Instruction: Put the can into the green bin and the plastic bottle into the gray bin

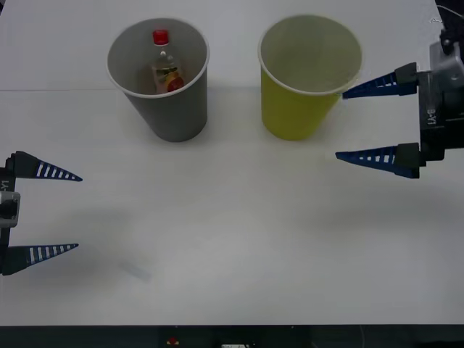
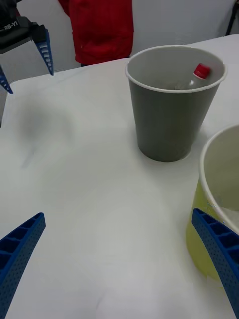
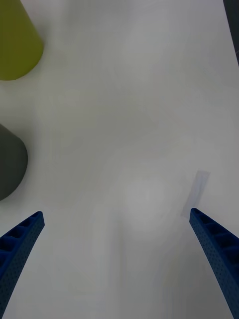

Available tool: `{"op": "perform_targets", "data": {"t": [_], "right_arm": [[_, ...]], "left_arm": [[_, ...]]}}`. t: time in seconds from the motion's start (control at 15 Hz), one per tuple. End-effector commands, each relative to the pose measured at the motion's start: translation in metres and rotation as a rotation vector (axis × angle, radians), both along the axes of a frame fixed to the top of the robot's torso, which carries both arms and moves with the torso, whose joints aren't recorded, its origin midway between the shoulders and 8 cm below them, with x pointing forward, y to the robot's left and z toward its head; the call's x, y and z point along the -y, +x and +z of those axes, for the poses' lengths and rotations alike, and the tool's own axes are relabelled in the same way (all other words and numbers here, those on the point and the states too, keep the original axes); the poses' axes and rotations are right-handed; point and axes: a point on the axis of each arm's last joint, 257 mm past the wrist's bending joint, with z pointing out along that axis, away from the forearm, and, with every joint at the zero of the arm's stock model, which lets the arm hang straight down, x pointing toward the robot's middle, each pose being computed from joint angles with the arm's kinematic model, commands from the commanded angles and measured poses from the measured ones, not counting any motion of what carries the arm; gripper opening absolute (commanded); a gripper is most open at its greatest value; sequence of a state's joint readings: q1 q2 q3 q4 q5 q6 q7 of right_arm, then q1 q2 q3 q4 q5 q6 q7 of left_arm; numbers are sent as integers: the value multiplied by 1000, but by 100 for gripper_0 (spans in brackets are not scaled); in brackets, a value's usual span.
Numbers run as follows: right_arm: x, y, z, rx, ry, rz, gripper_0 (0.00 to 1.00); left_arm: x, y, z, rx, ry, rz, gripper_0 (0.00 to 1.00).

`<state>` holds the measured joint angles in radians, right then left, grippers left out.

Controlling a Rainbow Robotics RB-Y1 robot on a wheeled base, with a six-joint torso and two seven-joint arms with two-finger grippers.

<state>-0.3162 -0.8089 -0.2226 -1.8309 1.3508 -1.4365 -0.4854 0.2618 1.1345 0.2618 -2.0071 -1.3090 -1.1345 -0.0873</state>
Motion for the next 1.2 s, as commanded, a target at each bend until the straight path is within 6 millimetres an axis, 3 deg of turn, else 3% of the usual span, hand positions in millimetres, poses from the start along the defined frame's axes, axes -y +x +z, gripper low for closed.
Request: {"op": "perform_targets", "data": {"t": [0.07, 0.8, 1.2], "right_arm": [[21, -13, -16, 23, 4, 0, 100], [76, -75, -62, 49, -5, 27, 100], [85, -87, -70, 40, -7, 22, 100]], "left_arm": [[0, 0, 0, 0, 0, 0, 100], [0, 0, 0, 0, 0, 0, 100], [0, 0, 0, 0, 0, 0, 100]]}}
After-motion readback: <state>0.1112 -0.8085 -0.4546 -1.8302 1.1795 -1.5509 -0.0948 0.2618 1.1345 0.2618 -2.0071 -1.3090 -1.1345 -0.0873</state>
